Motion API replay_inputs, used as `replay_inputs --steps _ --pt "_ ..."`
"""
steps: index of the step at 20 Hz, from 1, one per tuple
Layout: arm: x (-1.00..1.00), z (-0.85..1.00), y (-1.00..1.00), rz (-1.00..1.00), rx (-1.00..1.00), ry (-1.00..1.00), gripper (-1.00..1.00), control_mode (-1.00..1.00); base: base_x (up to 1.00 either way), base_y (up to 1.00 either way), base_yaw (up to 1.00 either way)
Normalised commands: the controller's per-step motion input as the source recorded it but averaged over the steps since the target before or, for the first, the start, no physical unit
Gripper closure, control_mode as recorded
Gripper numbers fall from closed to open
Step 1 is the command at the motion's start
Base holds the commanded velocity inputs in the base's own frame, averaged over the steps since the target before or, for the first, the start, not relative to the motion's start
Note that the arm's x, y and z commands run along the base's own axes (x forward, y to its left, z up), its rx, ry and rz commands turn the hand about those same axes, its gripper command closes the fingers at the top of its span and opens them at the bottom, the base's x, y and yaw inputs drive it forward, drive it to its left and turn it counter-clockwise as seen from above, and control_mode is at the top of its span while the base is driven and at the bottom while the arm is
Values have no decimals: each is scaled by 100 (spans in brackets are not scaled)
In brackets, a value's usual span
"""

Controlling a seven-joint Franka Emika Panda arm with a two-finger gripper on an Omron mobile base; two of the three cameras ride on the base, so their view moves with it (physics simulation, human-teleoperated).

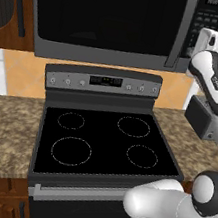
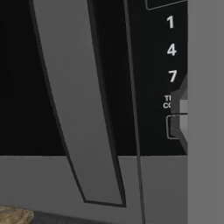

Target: Open the microwave, place the bowl with waffle inside the microwave, then close the microwave door and turn it on.

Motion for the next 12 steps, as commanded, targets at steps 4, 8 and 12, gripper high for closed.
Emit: replay_inputs --steps 4,8,12 --pt "76 -100 9 16 0 -29 100 -100 0 0 0" --pt "72 -100 24 13 -1 -35 100 -100 0 0 0" --pt "61 -100 30 11 -2 -39 100 -100 0 0 0"
